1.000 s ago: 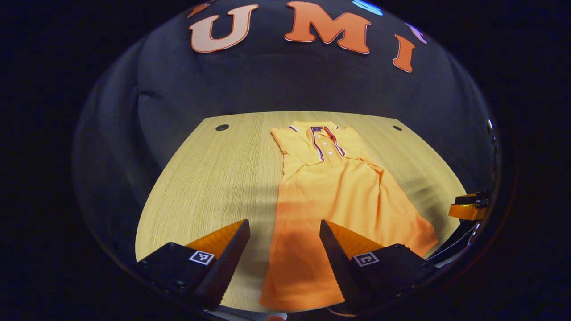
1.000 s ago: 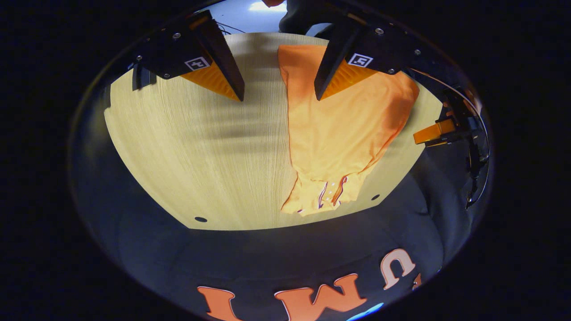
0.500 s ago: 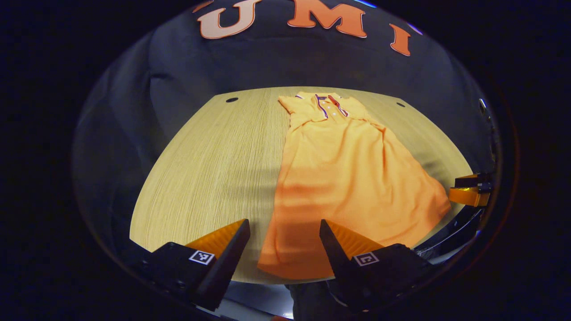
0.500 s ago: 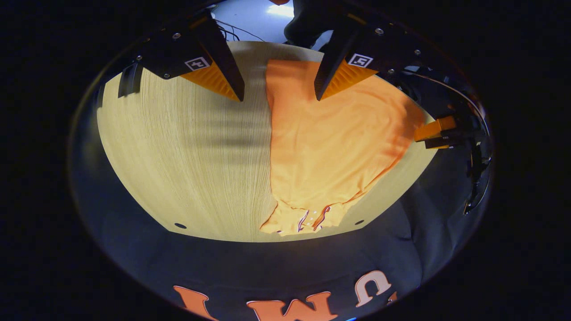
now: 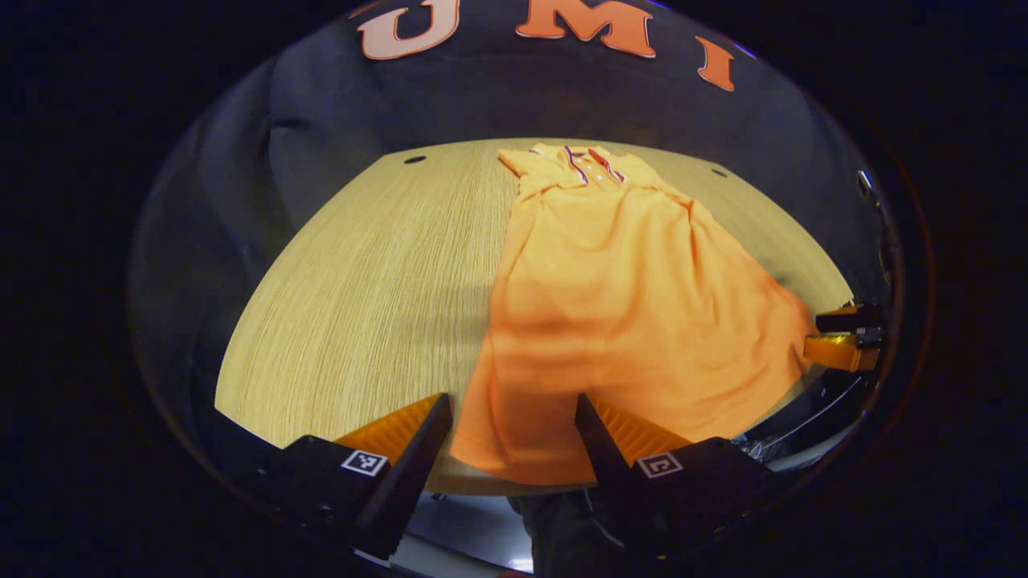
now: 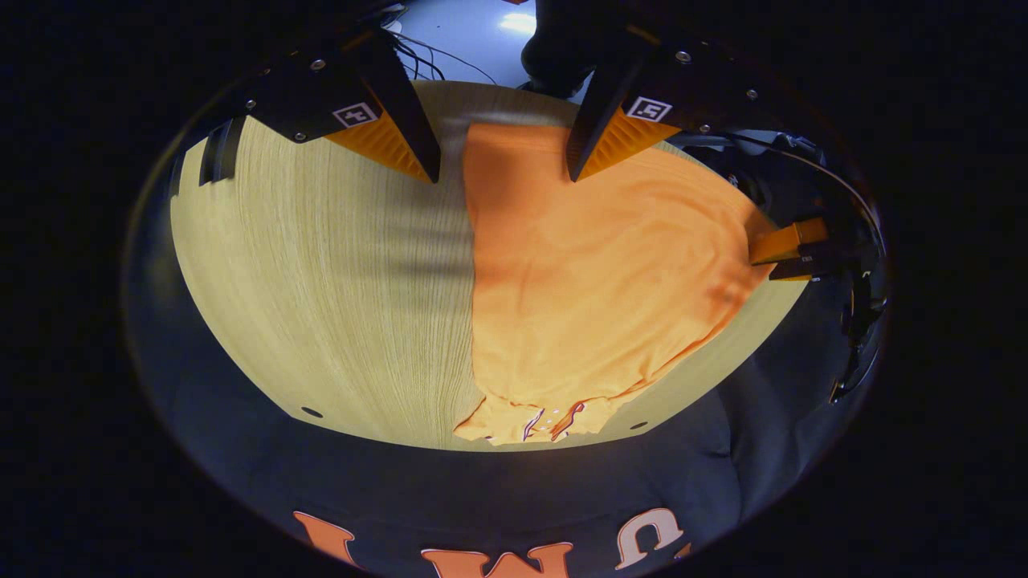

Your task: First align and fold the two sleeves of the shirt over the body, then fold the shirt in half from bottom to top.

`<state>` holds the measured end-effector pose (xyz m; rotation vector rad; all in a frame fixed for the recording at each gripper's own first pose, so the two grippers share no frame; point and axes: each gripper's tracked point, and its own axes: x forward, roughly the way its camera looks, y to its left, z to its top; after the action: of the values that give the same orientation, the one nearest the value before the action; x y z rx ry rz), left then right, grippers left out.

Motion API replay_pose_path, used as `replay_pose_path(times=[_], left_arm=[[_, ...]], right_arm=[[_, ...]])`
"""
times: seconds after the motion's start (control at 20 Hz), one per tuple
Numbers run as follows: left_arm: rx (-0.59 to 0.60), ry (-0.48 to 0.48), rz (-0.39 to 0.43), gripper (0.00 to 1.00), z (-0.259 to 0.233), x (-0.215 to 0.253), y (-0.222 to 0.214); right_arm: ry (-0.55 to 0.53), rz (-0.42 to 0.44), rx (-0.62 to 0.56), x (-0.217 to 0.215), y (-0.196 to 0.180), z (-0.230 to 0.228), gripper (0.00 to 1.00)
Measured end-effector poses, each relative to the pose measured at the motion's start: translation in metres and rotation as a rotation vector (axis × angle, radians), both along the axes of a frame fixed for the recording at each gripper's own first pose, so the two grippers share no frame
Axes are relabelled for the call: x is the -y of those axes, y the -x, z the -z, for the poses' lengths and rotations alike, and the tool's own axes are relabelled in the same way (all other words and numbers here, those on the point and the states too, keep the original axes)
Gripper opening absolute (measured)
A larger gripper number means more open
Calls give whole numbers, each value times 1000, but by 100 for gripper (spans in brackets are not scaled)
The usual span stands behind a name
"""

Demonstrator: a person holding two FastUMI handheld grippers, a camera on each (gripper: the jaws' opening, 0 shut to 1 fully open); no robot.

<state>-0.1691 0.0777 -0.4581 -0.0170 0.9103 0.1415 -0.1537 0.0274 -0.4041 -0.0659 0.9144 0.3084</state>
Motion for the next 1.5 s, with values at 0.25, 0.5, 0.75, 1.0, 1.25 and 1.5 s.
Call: replay_pose_path(times=[0.25,0.5,0.75,1.0,1.25,1.5], left_arm=[[107,-15,18,93,0,5,-10],[60,6,46,25,1,29,-19],[12,84,-22,9,1,27,-24],[11,63,-17,1,-4,31,-33],[91,73,-17,1,-41,32,-57],[180,68,-2,1,-79,36,-94]], right_arm=[[32,10,78,-2,-10,3,81],[26,37,65,-5,-16,3,30],[-114,155,-29,-4,-25,2,5],[-109,111,-20,-9,-28,-1,5],[-185,123,24,-13,-50,-30,5],[-212,121,81,-3,-75,-59,5]])
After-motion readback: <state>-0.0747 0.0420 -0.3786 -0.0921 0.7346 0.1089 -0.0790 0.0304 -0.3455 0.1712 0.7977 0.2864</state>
